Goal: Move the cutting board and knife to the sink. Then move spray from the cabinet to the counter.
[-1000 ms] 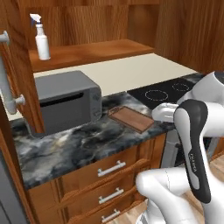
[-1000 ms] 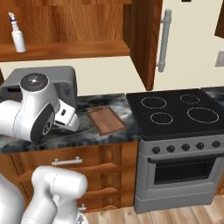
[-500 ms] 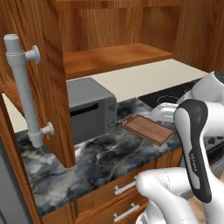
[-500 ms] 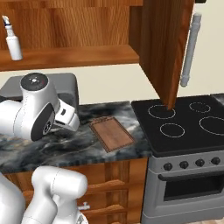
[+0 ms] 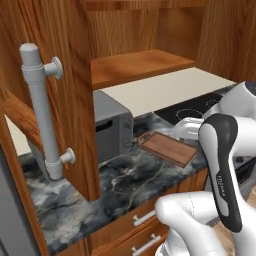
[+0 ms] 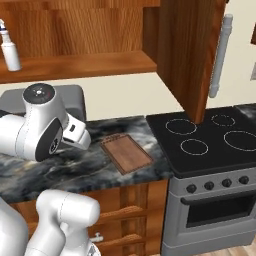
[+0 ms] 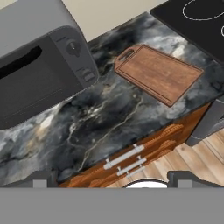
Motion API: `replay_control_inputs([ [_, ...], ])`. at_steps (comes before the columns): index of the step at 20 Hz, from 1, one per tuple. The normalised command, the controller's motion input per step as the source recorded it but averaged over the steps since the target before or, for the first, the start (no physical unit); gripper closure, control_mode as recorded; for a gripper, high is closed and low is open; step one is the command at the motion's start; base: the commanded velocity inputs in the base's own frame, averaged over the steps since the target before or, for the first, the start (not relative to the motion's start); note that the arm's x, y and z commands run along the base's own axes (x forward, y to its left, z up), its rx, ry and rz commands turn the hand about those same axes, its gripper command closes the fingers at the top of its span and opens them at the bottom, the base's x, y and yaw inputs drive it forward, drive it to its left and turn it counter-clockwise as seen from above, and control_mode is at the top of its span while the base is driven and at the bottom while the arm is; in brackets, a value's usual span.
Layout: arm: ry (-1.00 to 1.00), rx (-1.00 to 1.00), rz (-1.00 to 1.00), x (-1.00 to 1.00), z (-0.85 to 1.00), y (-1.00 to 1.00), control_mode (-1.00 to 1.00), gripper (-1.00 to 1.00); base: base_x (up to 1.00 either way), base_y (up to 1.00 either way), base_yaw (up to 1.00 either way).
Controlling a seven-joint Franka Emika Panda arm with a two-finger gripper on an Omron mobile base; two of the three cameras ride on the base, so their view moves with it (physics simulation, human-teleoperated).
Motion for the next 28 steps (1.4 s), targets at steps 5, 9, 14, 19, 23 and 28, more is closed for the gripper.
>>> replay_control_inputs([
  [5,0.00,0.00,0.00,0.00,0.00,0.00,1.00,-1.00,0.33,0.30,-0.29],
  [9,0.00,0.00,0.00,0.00,0.00,0.00,1.00,-1.00,0.40,0.44,-0.28],
  [14,0.00,0.00,0.00,0.00,0.00,0.00,1.00,-1.00,0.51,0.35,-0.21],
  [19,0.00,0.00,0.00,0.00,0.00,0.00,1.00,-1.00,0.50,0.23,-0.20],
  [23,0.00,-0.01,-0.01,0.29,-0.01,0.03,-1.00,-1.00,0.23,0.12,-0.06],
  [28,-0.01,-0.06,0.04,0.65,-0.18,0.00,-1.00,-1.00,0.00,0.00,0.00],
])
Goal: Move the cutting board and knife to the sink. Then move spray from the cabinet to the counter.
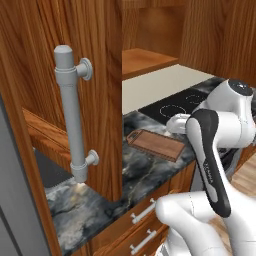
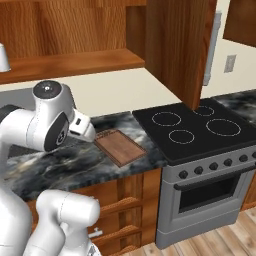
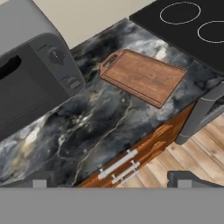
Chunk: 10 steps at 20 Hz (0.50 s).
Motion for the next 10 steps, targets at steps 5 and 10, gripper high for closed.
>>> replay_control_inputs([
  [5,-0.04,-0.08,0.10,0.63,-0.29,0.00,-1.00,-1.00,0.00,0.00,0.00],
  [10,0.00,-0.04,0.22,0.55,-0.29,0.00,-1.00,-1.00,0.00,0.00,0.00],
])
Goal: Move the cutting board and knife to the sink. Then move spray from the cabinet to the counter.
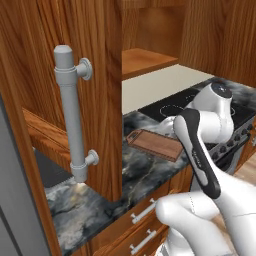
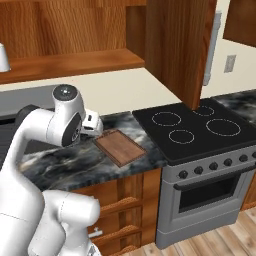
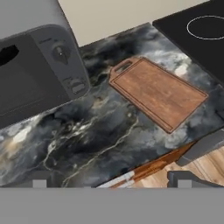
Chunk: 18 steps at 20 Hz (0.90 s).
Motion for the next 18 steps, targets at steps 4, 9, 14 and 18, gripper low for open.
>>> replay_control_inputs([
  [4,0.00,-0.03,0.28,0.48,-0.26,0.00,-1.00,-1.00,0.00,0.00,0.00],
  [9,0.00,-0.01,0.28,0.48,-0.12,0.00,-1.00,-1.00,0.00,0.00,0.00],
  [14,-0.04,-0.06,0.21,0.47,-0.11,0.00,-1.00,-1.00,0.00,0.00,0.00],
  [18,-0.08,-0.07,0.10,0.58,-0.17,0.00,-1.00,-1.00,0.00,0.00,0.00],
])
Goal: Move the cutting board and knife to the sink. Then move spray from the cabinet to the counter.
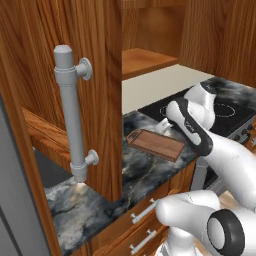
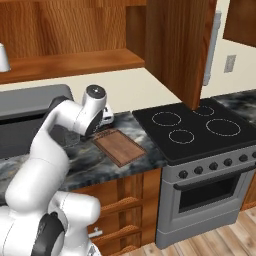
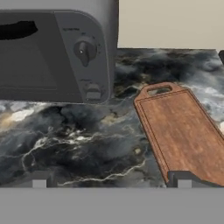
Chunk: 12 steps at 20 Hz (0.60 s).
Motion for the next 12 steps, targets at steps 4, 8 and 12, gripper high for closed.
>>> replay_control_inputs([
  [4,-0.01,-0.06,0.03,0.61,-0.16,0.00,-1.00,-1.00,0.00,0.00,0.00],
  [8,0.00,-0.05,0.00,0.57,-0.14,0.04,-1.00,-1.00,0.00,0.00,0.00],
  [12,0.01,-0.02,0.02,0.58,-0.08,0.00,-1.00,-1.00,0.00,0.00,0.00],
])
